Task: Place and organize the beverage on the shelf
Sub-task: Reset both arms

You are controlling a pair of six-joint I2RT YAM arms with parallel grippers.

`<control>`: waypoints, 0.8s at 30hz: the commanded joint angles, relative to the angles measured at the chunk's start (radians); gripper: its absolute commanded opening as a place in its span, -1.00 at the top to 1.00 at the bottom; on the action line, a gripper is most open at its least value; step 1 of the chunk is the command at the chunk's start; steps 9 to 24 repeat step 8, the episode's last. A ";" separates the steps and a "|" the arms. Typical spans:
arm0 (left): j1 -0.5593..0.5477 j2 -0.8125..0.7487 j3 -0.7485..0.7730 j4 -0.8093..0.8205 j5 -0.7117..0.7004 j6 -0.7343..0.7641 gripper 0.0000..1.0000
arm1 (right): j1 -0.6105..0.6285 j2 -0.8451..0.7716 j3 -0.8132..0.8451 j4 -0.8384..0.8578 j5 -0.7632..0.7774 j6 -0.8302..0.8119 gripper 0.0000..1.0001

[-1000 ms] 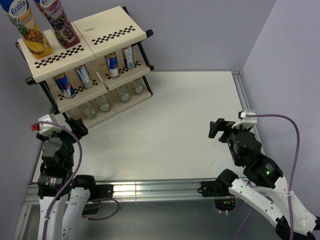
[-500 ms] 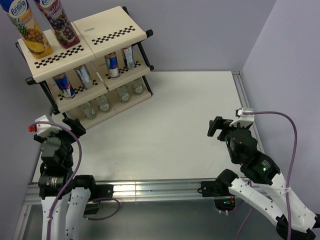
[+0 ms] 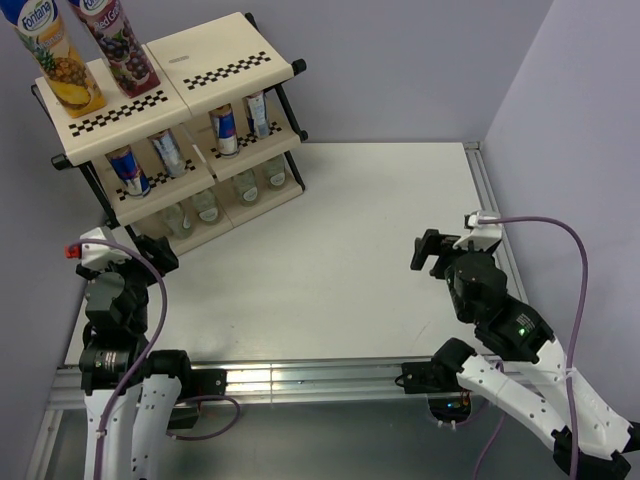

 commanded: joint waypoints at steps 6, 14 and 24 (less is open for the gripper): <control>0.006 0.005 -0.001 0.044 0.028 0.010 -0.95 | -0.005 0.038 0.021 0.072 0.019 0.001 -1.00; 0.006 0.005 -0.003 0.046 0.028 0.010 -0.96 | -0.005 0.041 0.021 0.075 0.021 0.001 -1.00; 0.006 0.005 -0.003 0.046 0.028 0.010 -0.96 | -0.005 0.041 0.021 0.075 0.021 0.001 -1.00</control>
